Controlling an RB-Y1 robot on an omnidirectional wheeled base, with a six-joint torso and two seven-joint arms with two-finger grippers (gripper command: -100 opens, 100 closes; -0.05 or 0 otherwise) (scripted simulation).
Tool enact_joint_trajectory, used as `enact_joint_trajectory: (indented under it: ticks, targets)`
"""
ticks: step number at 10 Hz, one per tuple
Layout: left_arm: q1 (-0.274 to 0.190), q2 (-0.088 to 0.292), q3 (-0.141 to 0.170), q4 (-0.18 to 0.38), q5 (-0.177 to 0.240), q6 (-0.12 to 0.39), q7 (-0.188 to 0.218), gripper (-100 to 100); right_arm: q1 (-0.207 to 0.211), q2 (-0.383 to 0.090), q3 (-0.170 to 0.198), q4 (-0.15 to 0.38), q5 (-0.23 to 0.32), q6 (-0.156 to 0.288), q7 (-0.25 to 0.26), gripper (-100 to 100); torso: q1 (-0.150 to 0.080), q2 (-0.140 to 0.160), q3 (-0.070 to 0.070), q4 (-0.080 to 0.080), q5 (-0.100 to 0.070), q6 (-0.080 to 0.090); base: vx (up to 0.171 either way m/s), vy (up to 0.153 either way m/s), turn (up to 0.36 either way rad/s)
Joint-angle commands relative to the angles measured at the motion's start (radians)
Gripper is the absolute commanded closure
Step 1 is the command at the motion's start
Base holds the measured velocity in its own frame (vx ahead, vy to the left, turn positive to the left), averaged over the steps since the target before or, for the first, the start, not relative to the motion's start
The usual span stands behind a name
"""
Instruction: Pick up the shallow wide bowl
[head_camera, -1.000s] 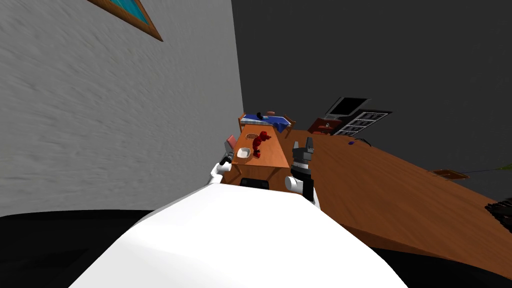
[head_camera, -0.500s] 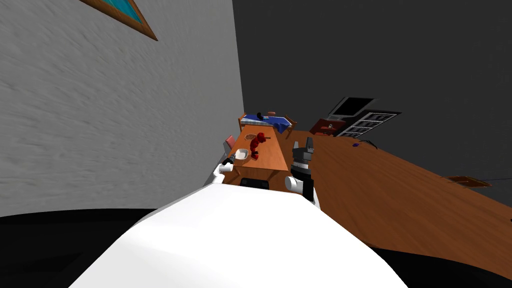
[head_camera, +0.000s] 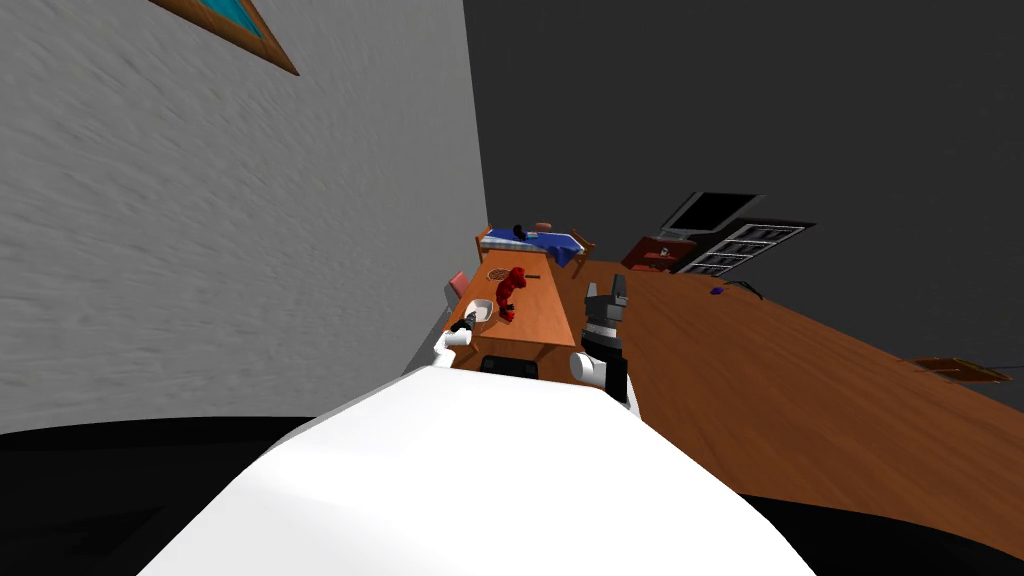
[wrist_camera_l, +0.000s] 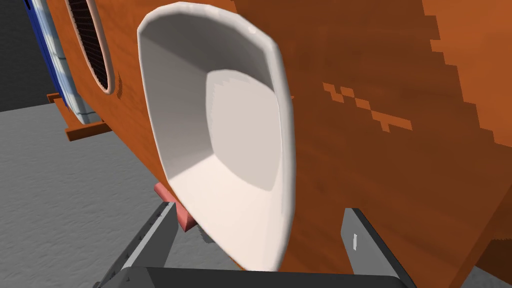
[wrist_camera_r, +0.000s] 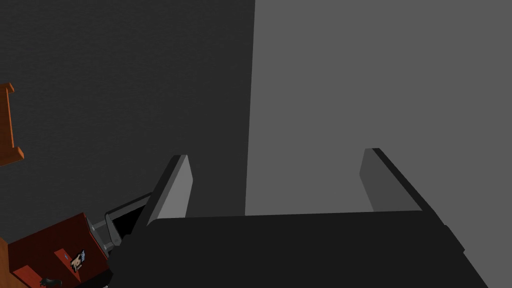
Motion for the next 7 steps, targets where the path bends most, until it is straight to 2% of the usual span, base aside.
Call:
enact_joint_trajectory:
  ticks: [1, 2, 5, 6, 7]
  targets:
    - [0.0, 0.0, 0.0, 0.0, 0.0, 0.0, 0.0, 0, 0.0, 0.0, 0.0, 0.0, 0.0, 0.0, 0.0, 0, 0.0, 0.0, 0.0, 0.0, 0.0, 0.0, 0.0, 0.0, 0.0]
    - [-0.006, 0.001, 0.0, 0.033, -0.002, -0.029, 0.003, -100, 0.0, 0.0, 0.0, 0.0, 0.0, 0.0, 0.0, 0, 0.001, 0.001, 0.001, 0.0, 0.0, 0.0, 0.039, -0.005, 0.001]
    - [-0.016, 0.002, -0.001, 0.083, -0.004, -0.071, 0.007, -100, 0.0, 0.0, 0.0, 0.0, 0.0, 0.0, 0.0, 0, 0.003, -0.002, -0.001, 0.0, 0.001, 0.0, 0.062, 0.016, 0.001]
    - [-0.012, 0.002, -0.002, 0.071, -0.003, -0.061, 0.006, -100, 0.0, 0.0, 0.0, 0.0, 0.0, 0.0, 0.0, 0, 0.003, -0.002, -0.001, 0.0, 0.001, 0.0, 0.025, 0.009, -0.001]
    - [-0.012, 0.002, -0.002, 0.073, -0.003, -0.064, 0.006, 100, 0.0, 0.0, 0.0, 0.0, 0.0, 0.0, 0.0, 0, 0.003, 0.0, 0.0, 0.0, 0.001, 0.0, 0.0, 0.0, 0.0]
